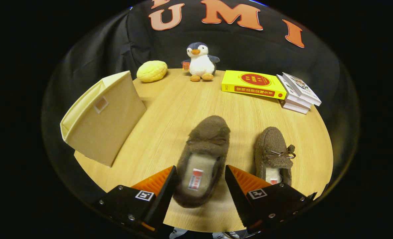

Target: Open the storage box then place both shoes into the box .Put the left shoe in first, then the right shoe, with the right side of both shoes facing outward in a uniform manner.

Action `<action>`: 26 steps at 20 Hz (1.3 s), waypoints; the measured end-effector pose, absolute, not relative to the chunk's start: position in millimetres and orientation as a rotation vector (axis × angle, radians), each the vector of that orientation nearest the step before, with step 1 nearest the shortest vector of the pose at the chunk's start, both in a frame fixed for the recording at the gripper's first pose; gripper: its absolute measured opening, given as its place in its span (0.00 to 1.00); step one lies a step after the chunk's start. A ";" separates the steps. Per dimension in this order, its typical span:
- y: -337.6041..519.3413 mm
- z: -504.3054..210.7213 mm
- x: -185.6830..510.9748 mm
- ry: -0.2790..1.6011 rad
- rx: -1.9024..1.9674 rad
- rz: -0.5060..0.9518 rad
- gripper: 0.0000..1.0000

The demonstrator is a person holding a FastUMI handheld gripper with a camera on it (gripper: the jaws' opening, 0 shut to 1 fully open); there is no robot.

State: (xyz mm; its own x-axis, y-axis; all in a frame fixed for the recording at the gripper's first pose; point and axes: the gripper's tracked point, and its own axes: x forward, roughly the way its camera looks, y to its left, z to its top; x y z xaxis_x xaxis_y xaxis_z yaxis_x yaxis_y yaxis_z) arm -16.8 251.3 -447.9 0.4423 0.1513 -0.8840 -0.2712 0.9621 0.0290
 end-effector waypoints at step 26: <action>307.3 -399.9 18.8 1.167 0.203 0.184 0.05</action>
